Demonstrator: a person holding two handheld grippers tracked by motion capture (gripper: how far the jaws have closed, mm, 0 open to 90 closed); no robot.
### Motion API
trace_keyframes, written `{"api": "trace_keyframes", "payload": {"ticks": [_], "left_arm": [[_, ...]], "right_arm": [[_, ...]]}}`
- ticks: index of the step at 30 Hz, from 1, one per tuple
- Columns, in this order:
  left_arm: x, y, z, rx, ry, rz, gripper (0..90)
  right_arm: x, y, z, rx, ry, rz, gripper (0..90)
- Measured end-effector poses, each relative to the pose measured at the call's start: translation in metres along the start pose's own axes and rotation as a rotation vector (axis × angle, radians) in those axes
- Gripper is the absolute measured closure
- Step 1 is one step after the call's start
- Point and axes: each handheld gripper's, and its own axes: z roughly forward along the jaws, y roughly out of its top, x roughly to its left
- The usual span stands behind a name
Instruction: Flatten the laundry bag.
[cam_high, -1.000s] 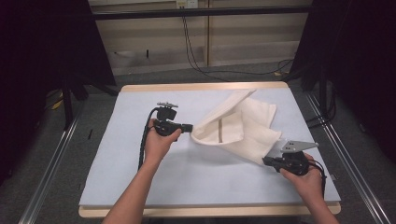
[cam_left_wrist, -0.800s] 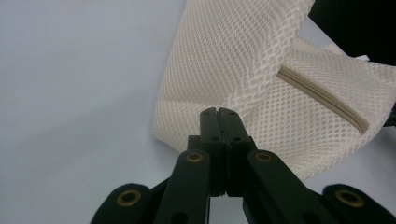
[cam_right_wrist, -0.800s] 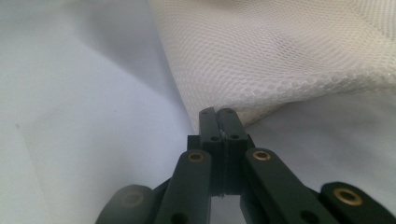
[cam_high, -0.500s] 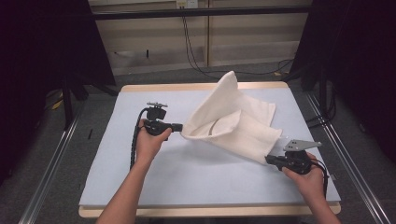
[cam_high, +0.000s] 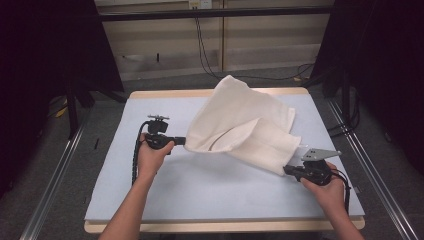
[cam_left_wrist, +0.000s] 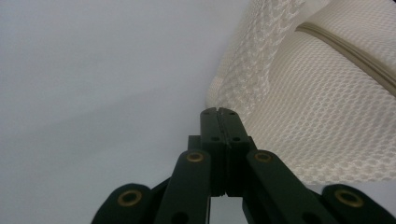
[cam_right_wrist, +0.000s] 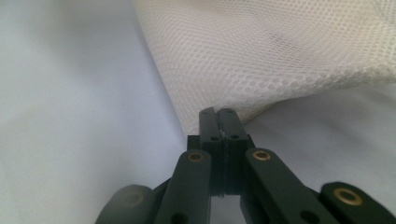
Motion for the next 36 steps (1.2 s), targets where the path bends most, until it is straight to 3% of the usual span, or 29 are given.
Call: {"api": "trace_keyframes", "payload": {"ticks": [17, 26, 36], "left_arm": [[0.027, -0.015, -0.015, -0.004, 0.031, -0.049, 90.0], [0.034, -0.017, -0.013, -0.010, 0.034, -0.080, 90.0], [0.043, -0.016, -0.007, -0.009, 0.070, -0.106, 89.6]], "right_arm": [[-0.002, 0.010, 0.008, 0.005, -0.046, -0.016, 90.0], [-0.003, 0.011, 0.010, -0.002, -0.049, -0.018, 90.0], [-0.004, 0.015, 0.010, -0.019, -0.071, -0.024, 90.0]]}}
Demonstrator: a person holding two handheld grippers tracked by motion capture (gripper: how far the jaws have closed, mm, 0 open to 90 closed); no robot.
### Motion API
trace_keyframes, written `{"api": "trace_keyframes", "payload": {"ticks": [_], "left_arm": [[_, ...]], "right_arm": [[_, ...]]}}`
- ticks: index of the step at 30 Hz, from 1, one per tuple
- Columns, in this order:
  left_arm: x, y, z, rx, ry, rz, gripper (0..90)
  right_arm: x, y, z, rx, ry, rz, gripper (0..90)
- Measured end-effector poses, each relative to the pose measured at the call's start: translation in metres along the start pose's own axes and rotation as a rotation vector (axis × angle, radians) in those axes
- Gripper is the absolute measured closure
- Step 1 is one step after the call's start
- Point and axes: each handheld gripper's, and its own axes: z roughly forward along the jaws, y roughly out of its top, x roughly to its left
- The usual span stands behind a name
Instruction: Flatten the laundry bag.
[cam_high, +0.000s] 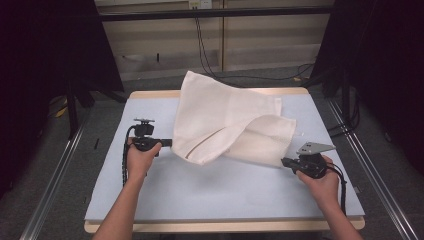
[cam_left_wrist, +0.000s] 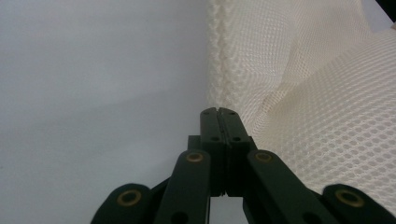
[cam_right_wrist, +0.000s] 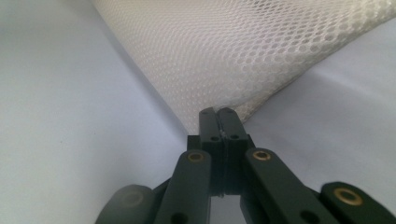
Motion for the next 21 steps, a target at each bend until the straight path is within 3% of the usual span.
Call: {"api": "trace_keyframes", "payload": {"ticks": [6, 8, 14, 21], "left_arm": [[0.010, -0.003, 0.007, 0.027, 0.023, -0.047, 89.7], [0.013, -0.004, 0.007, 0.045, 0.019, -0.041, 89.6], [0.012, -0.004, 0.005, 0.041, 0.022, -0.037, 87.9], [0.011, -0.005, 0.001, 0.036, 0.036, -0.023, 76.9]], "right_arm": [[-0.002, 0.003, 0.001, -0.008, -0.013, -0.001, 90.0], [-0.002, 0.004, 0.002, -0.008, -0.016, 0.001, 90.0], [-0.004, 0.005, 0.006, -0.012, -0.016, 0.001, 89.9], [-0.005, 0.004, 0.006, -0.017, -0.019, 0.001, 89.5]]}}
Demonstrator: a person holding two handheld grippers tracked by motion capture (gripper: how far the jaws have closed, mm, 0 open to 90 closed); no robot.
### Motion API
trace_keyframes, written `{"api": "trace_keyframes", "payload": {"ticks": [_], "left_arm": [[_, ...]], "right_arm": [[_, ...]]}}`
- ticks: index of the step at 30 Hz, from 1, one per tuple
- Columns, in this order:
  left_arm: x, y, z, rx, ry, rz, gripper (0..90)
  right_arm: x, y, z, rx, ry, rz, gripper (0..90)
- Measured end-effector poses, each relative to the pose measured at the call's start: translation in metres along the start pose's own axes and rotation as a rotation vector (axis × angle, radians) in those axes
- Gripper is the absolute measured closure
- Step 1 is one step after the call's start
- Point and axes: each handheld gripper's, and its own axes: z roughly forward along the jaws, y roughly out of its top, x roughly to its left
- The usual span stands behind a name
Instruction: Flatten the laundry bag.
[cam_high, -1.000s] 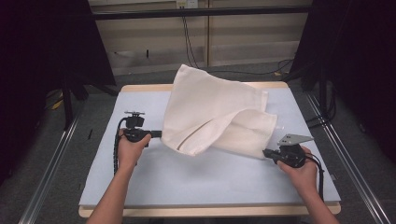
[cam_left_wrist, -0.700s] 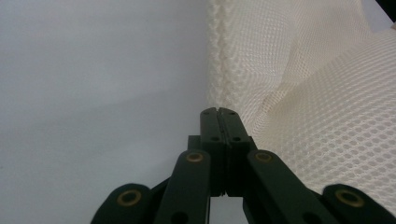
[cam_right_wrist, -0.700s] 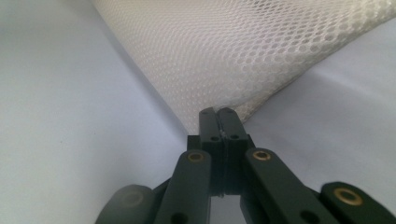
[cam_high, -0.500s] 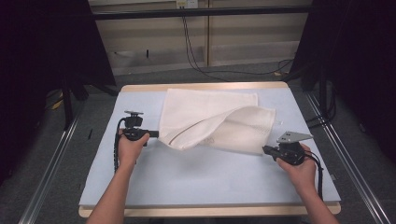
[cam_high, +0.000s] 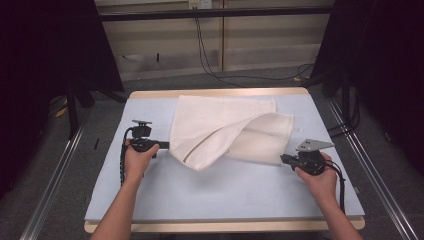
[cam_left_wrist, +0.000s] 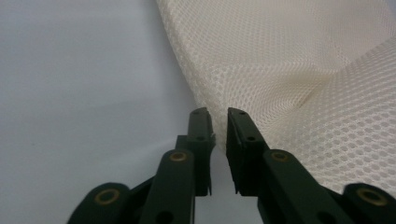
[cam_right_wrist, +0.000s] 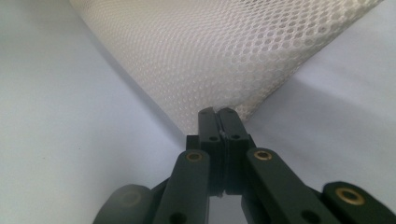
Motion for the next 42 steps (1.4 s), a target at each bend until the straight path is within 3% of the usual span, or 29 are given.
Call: {"api": "trace_keyframes", "payload": {"ticks": [3, 5, 8, 10, 11, 15, 19, 20, 25, 32, 38, 42], "left_arm": [[-0.002, 0.000, -0.003, -0.019, 0.003, -0.011, 73.4], [-0.004, 0.001, -0.006, -0.009, 0.024, 0.027, 65.3], [-0.011, 0.001, -0.008, -0.038, 0.010, 0.010, 58.6], [-0.013, 0.001, -0.009, -0.024, -0.002, 0.031, 53.6], [-0.015, 0.001, -0.008, -0.029, -0.005, 0.017, 51.8], [-0.020, 0.002, -0.010, 0.002, 0.015, 0.039, 44.8], [-0.029, -0.001, -0.013, -0.011, -0.013, 0.008, 36.7], [-0.030, -0.002, -0.014, 0.010, -0.024, 0.026, 35.9], [-0.034, -0.011, -0.018, 0.015, -0.065, 0.001, 29.7], [-0.039, -0.021, -0.012, 0.028, -0.115, -0.002, 29.7], [-0.037, -0.026, -0.005, 0.036, -0.121, -0.016, 44.9], [-0.038, -0.027, -0.001, 0.047, -0.152, -0.030, 54.8]], "right_arm": [[0.000, 0.000, 0.000, -0.003, -0.002, -0.002, 89.5], [0.000, 0.000, 0.000, -0.003, -0.001, -0.001, 89.4], [0.000, 0.000, 0.000, -0.002, -0.004, -0.001, 89.5], [0.001, 0.000, 0.000, -0.003, -0.003, -0.006, 89.5], [0.001, 0.000, 0.000, -0.004, -0.005, -0.006, 89.4], [0.003, 0.000, -0.001, -0.005, -0.009, -0.009, 89.5], [0.004, 0.000, -0.002, -0.007, 0.000, -0.016, 89.5], [0.004, 0.000, -0.002, -0.008, -0.003, -0.018, 89.5], [0.006, -0.001, -0.003, -0.002, -0.005, -0.020, 89.4], [0.007, -0.001, -0.004, -0.005, -0.003, -0.022, 89.4], [0.008, -0.002, -0.005, -0.007, 0.005, -0.025, 89.4], [0.008, -0.003, -0.004, -0.012, 0.004, -0.029, 89.4]]}}
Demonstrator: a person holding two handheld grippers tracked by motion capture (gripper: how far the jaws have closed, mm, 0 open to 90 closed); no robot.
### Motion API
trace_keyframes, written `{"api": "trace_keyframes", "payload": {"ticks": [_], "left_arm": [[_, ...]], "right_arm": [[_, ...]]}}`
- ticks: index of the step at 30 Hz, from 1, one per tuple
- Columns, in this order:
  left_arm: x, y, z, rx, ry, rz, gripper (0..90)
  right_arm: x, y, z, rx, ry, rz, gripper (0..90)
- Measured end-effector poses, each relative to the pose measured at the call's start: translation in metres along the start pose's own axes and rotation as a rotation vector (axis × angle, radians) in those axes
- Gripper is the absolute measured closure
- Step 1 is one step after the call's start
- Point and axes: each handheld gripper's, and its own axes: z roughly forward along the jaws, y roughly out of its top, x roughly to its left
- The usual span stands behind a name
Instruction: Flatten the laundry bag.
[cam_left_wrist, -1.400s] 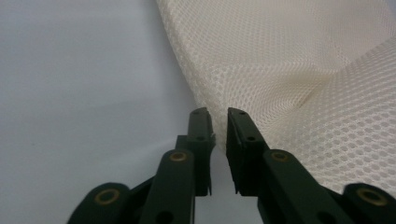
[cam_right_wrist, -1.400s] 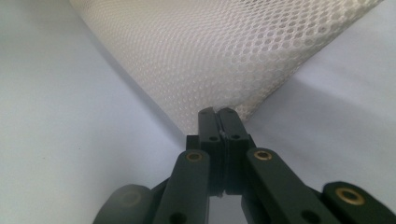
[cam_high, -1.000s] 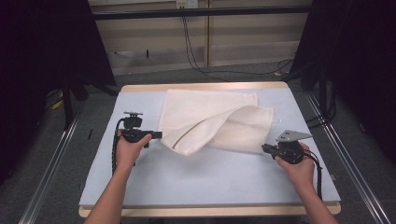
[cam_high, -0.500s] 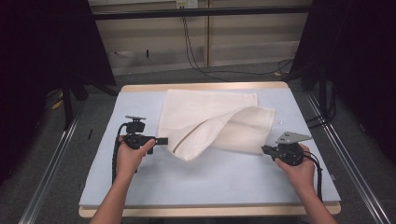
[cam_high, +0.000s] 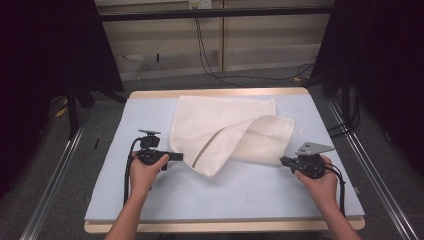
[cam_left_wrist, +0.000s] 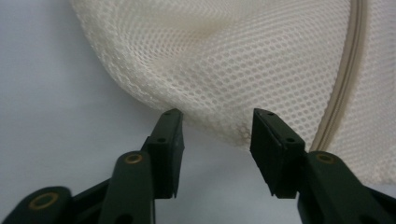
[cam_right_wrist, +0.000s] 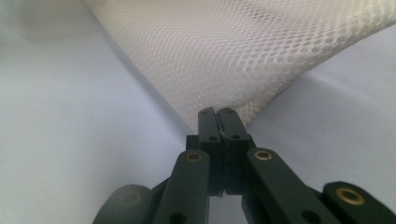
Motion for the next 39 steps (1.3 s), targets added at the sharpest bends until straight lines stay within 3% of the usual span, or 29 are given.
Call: {"api": "trace_keyframes", "payload": {"ticks": [3, 5, 6, 15, 20, 22, 25, 28, 29, 31, 33, 34, 36, 37, 39], "left_arm": [[-0.003, 0.001, 0.003, 0.005, -0.009, 0.000, 60.4], [-0.003, 0.001, 0.005, 0.001, 0.009, 0.019, 63.6], [-0.005, 0.002, 0.007, -0.008, -0.008, -0.002, 66.5], [-0.010, 0.006, 0.006, -0.017, -0.023, 0.043, 87.3], [-0.015, 0.011, -0.001, -0.021, -0.023, 0.075, 88.7], [-0.017, 0.013, -0.005, -0.050, -0.016, 0.064, 79.3], [-0.022, 0.021, -0.012, -0.073, 0.006, 0.105, 68.7], [-0.023, 0.031, -0.013, -0.101, 0.006, 0.119, 57.6], [-0.024, 0.035, -0.012, -0.099, 0.008, 0.120, 52.2], [-0.025, 0.043, -0.006, -0.098, 0.049, 0.149, 42.0], [-0.025, 0.047, 0.003, -0.092, 0.041, 0.156, 27.6], [-0.024, 0.049, 0.009, -0.092, 0.061, 0.191, 22.6], [-0.024, 0.050, 0.018, -0.081, 0.051, 0.224, 21.3], [-0.024, 0.049, 0.024, -0.062, 0.045, 0.217, 21.9], [-0.023, 0.047, 0.032, 0.000, 0.040, 0.246, 23.7]], "right_arm": [[0.000, 0.000, 0.001, 0.000, 0.001, 0.000, 89.4], [0.000, 0.000, 0.001, -0.001, 0.002, 0.000, 89.4], [0.000, 0.000, 0.000, 0.000, 0.000, 0.000, 89.4], [0.000, 0.000, 0.001, -0.003, 0.002, -0.001, 89.5], [0.000, -0.001, 0.000, 0.000, 0.006, 0.001, 89.5], [0.000, -0.001, 0.000, -0.002, 0.003, 0.000, 89.5], [0.000, -0.001, 0.000, 0.000, 0.009, -0.001, 89.5], [0.000, -0.002, -0.001, 0.002, 0.009, 0.001, 89.5], [0.000, -0.002, -0.001, 0.002, 0.010, 0.000, 89.5], [0.000, -0.002, -0.001, 0.003, 0.011, -0.001, 89.5], [0.000, -0.002, -0.001, 0.004, 0.010, 0.000, 89.5], [-0.001, -0.002, -0.001, 0.005, 0.010, -0.002, 89.5], [-0.001, -0.002, 0.000, 0.007, 0.012, -0.006, 89.5], [-0.001, -0.002, 0.000, 0.008, 0.014, -0.007, 89.5], [-0.002, -0.002, 0.000, 0.007, 0.018, -0.007, 89.5]]}}
